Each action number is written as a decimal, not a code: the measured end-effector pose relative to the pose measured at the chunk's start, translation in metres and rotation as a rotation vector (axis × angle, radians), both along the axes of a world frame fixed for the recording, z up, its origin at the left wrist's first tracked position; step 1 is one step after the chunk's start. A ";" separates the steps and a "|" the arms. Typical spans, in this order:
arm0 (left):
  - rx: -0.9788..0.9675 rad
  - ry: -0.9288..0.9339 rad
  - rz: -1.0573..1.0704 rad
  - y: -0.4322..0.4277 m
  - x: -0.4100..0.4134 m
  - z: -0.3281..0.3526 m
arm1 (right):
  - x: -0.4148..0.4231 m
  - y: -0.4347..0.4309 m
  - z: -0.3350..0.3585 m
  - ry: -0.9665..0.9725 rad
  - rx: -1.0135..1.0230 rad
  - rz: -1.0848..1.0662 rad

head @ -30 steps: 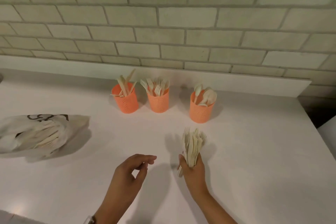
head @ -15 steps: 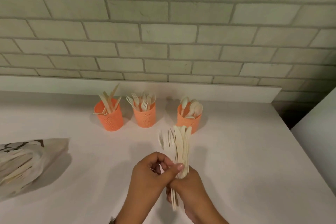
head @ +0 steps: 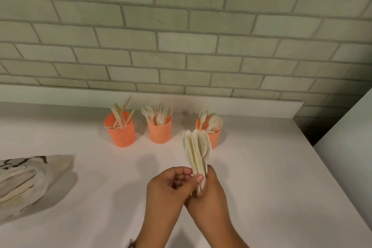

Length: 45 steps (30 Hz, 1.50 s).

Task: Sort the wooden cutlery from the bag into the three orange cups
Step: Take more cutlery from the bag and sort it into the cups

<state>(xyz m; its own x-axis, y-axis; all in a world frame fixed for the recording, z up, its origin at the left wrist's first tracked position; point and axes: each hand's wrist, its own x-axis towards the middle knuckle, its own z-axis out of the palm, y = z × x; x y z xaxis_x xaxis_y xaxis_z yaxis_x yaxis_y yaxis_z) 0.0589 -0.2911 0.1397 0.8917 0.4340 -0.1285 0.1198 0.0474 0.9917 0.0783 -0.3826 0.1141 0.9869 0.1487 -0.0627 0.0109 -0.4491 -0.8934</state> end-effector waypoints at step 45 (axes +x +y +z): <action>-0.225 -0.013 0.039 0.087 0.020 -0.009 | -0.003 -0.024 -0.004 0.301 0.518 -0.110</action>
